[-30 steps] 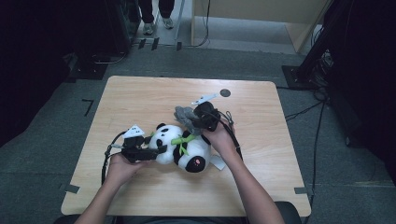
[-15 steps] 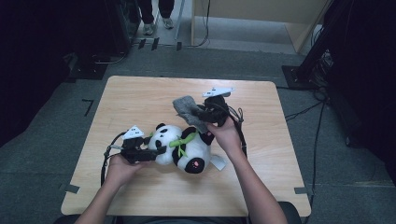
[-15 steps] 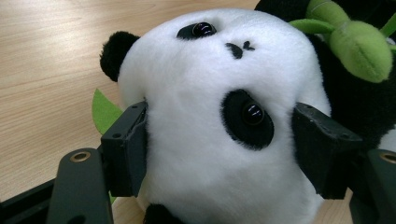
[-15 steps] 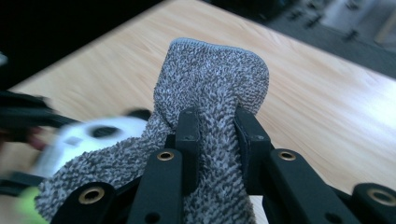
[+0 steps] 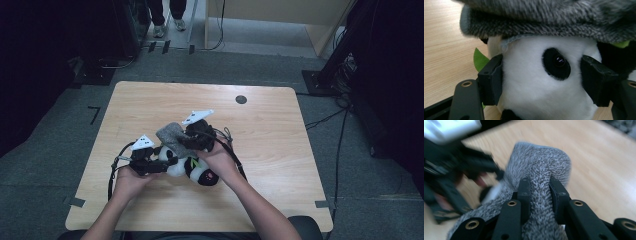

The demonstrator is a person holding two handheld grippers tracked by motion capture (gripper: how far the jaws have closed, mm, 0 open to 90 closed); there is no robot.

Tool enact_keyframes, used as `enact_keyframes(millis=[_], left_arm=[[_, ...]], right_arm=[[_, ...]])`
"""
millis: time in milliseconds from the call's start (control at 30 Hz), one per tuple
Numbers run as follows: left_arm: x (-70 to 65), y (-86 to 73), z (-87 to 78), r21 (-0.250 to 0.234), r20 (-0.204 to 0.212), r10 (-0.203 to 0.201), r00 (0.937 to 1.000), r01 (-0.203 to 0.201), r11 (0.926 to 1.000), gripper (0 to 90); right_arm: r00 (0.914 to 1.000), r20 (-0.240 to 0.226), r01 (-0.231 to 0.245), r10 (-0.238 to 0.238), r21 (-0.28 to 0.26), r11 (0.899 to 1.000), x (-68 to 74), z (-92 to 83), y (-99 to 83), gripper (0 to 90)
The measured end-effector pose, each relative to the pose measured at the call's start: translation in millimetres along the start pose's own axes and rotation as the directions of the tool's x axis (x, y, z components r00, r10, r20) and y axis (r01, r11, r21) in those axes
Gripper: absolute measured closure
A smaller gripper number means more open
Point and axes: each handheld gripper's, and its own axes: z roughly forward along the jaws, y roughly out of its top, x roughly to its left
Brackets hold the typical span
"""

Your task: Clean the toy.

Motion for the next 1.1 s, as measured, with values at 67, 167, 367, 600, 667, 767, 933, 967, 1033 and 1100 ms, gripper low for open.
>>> enact_keyframes(millis=[67,167,367,600,667,767,933,967,1033,1100], left_arm=[[1.4,0.1,0.3,0.002,0.003,-0.009,1.0,0.009,1.0,26.8],[-0.3,3.0,1.2,0.016,-0.006,-0.008,1.0,0.008,0.9998,27.3],[-3.2,7.0,1.6,0.042,-0.02,-0.005,0.9998,0.006,0.9991,28.5],[-4.0,8.1,2.3,0.038,-0.022,-0.007,0.9997,0.008,0.9992,28.9],[-4.4,8.4,2.3,0.039,-0.021,-0.008,0.9997,0.009,0.9992,29.0],[-4.4,8.7,2.4,0.041,-0.02,-0.009,0.9998,0.01,0.9991,29.1],[-3.9,8.2,2.0,0.042,-0.015,-0.011,0.9998,0.012,0.9991,29.1],[-3.7,8.2,2.0,0.041,-0.014,-0.012,0.9998,0.012,0.9991,29.1],[-3.3,8.2,1.9,0.042,-0.013,-0.011,0.9999,0.012,0.9991,29.1],[-3.1,7.9,1.7,0.041,-0.011,-0.014,0.9998,0.014,0.999,29.0]], right_arm=[[0.9999,0.007,0.009,-0.009,-0.009,1.0,-1.1,6.3,-5.8,74.5],[0.9984,0.043,0.037,-0.037,0.014,0.999,-4.7,5.5,-5.7,74.6],[0.9937,0.112,0.0,-0.009,0.079,0.997,-23.8,6.7,-11.7,75.6],[0.9933,0.098,-0.07,0.061,0.087,0.994,-48.2,6.7,-18.2,74.5],[0.992,0.102,-0.083,0.074,0.086,0.993,-53.5,5.7,-19.6,74.3],[0.9895,0.122,-0.087,0.077,0.08,0.993,-59.7,3.1,-21.1,73.6],[0.9818,0.161,-0.111,0.1,0.064,0.992,-71.3,-2.8,-25.0,74.4],[0.9804,0.159,-0.127,0.116,0.062,0.99,-75.2,-4.1,-26.3,75.1],[0.9759,0.167,-0.153,0.141,0.063,0.986,-82.4,-6.3,-28.9,76.2],[0.9675,0.19,-0.183,0.167,0.073,0.98,-91.6,-9.5,-32.6,77.1]])
